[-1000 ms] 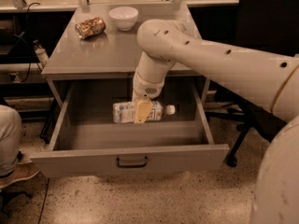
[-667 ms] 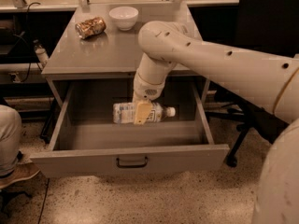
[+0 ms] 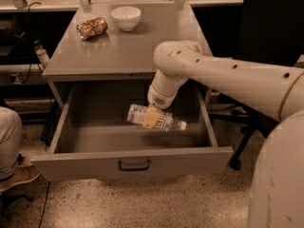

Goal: Place blue plastic bottle into top drawer

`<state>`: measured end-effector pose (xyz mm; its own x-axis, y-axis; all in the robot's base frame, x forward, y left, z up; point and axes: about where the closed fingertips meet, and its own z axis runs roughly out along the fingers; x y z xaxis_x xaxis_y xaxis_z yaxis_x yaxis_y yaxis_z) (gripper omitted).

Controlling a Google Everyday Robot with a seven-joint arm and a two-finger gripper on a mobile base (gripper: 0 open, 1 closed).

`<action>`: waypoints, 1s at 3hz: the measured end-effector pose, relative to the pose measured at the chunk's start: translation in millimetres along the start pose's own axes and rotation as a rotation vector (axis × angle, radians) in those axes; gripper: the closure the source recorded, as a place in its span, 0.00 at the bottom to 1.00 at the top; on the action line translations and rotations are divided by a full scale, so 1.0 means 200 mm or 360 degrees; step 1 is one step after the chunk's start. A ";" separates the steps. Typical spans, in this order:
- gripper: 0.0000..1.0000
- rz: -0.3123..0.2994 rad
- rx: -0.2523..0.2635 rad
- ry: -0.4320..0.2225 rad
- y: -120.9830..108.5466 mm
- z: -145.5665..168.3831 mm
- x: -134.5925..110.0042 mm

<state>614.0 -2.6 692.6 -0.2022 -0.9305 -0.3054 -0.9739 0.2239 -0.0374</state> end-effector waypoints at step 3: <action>0.33 0.0482 0.0119 -0.0107 -0.22 0.18 0.09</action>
Offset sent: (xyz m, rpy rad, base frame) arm 0.0501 -0.0270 -0.0454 0.0908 0.0039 -0.3749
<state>656.4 -18.1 655.4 -0.4722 -0.7977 -0.3752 -0.8596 0.5110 -0.0045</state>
